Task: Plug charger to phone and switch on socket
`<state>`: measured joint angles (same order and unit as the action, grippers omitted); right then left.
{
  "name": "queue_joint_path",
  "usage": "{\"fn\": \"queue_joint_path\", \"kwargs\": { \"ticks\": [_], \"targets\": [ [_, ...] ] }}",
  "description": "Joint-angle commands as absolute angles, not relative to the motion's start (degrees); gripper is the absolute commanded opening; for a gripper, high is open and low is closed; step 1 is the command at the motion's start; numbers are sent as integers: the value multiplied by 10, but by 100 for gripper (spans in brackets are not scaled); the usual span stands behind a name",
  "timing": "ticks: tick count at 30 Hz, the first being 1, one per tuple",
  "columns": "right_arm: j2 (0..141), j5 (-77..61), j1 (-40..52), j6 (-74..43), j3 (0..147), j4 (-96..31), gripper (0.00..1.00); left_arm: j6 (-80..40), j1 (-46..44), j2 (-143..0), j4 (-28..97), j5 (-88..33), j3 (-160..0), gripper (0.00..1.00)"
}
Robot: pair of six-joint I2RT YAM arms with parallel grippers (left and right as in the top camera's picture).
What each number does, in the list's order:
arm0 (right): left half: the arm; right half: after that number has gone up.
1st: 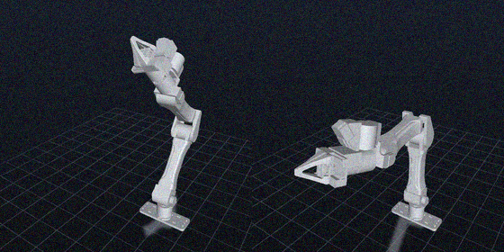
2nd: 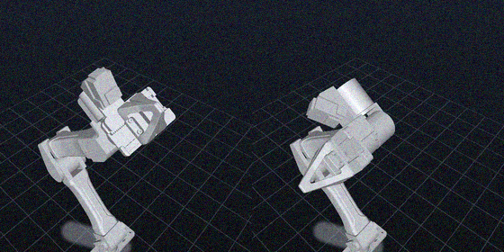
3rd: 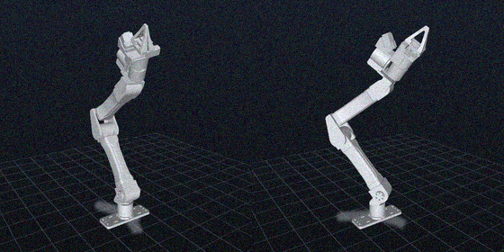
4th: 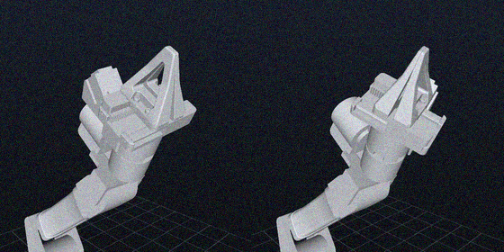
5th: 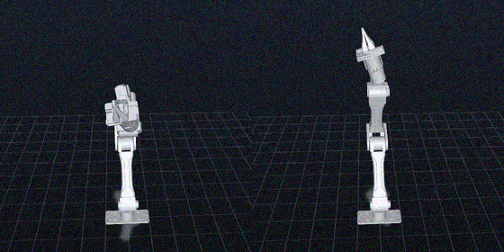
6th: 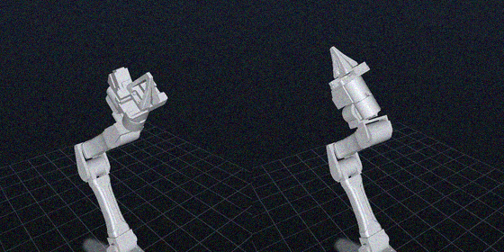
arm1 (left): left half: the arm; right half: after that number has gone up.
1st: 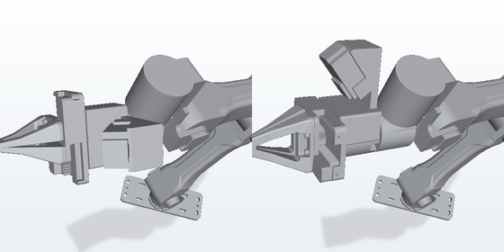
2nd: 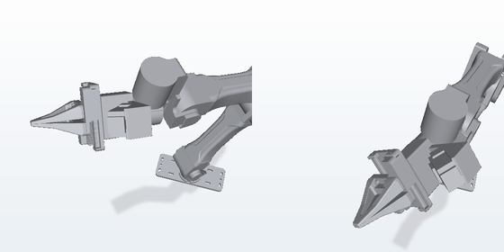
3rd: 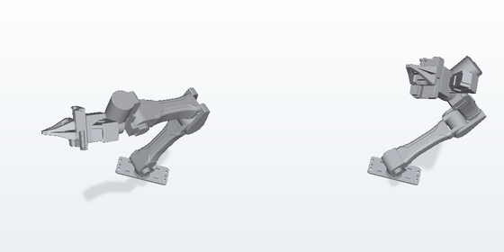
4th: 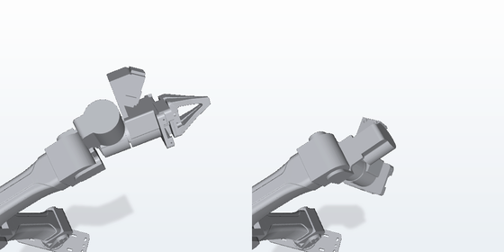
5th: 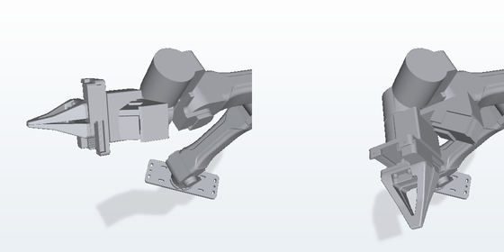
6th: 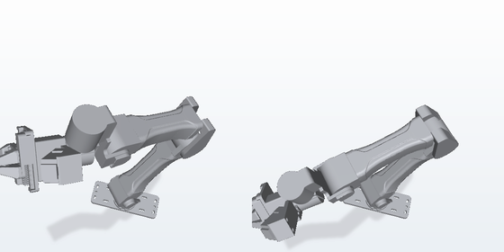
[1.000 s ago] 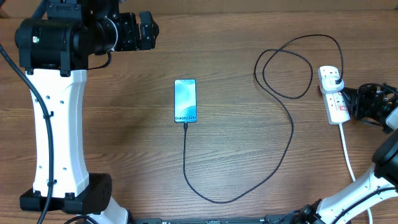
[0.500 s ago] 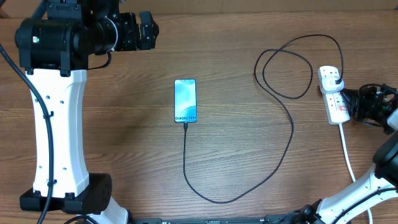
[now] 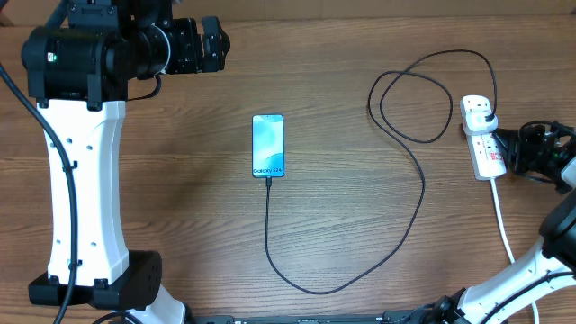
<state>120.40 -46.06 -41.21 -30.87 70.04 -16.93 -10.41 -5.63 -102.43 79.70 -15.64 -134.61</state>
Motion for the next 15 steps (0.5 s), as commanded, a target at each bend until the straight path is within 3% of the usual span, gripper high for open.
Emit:
{"fn": "queue_joint_path", "kwargs": {
  "ticks": [1, 15],
  "targets": [
    [1217, -431, -385, -297, 674, -187, 4, -103, -62, -1019, 795, -161, -1345, 100],
    [1217, -425, -376, -297, 648, -190, 4, -103, -62, -1019, 795, -161, -1345, 100]
  ]
}}
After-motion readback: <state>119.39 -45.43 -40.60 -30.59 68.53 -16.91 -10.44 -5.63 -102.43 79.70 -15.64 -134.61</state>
